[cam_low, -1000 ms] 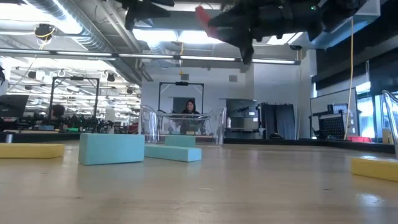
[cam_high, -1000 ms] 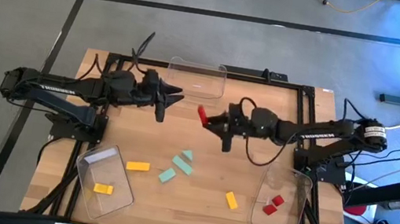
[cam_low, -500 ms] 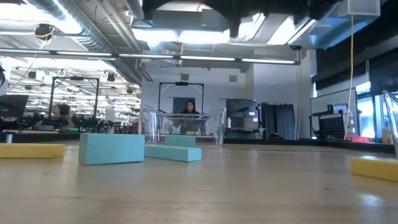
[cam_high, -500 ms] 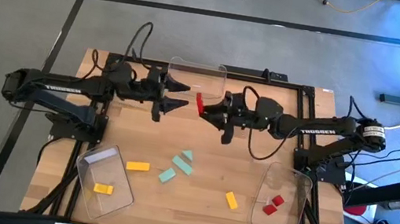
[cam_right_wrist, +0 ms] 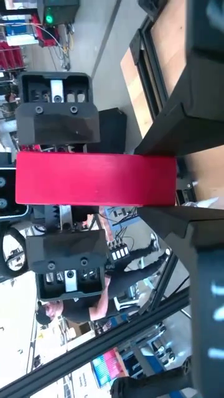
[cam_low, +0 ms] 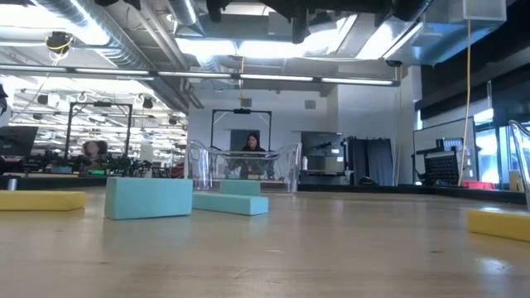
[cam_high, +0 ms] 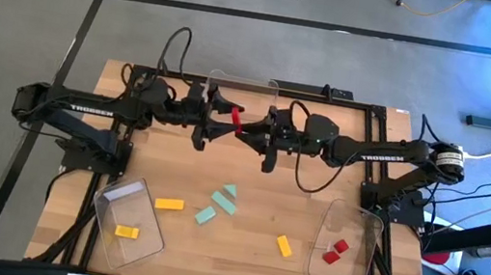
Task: Sort & place blocks by color
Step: Put the red block into the right transparent bin
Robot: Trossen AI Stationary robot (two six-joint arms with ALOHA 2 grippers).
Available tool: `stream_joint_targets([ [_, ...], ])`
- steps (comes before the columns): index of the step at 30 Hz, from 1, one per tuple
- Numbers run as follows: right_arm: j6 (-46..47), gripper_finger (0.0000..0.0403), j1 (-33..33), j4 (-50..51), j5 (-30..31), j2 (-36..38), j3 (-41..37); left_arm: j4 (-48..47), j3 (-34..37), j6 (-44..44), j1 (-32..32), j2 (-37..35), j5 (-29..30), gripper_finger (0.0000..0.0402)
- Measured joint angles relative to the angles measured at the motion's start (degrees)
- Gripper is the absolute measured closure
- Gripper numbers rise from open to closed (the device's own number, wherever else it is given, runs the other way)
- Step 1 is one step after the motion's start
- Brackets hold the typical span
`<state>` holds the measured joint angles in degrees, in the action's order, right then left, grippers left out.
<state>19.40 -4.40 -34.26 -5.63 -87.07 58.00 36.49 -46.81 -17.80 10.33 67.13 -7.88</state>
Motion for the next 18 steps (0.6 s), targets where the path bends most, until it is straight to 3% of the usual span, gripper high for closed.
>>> stream_joint_targets([
  [5,-0.47,0.0298,-0.01,0.28,0.02,0.02,0.00,-0.09,0.00,-1.97,0.00,-0.09,2.01,0.0178],
  [12,-1.45,0.0298,-0.11,0.42,0.23,0.02,-0.02,-1.14,0.00,-2.87,-0.04,-0.04,2.60,0.0306],
  [15,-1.68,0.0294,-0.10,0.39,0.25,0.02,-0.04,-1.18,0.00,-2.78,0.11,-0.04,2.51,0.0307],
  [18,-1.63,0.0260,-0.12,0.36,0.41,0.02,-0.04,-1.44,0.00,-2.80,0.67,-0.04,2.13,0.0307],
])
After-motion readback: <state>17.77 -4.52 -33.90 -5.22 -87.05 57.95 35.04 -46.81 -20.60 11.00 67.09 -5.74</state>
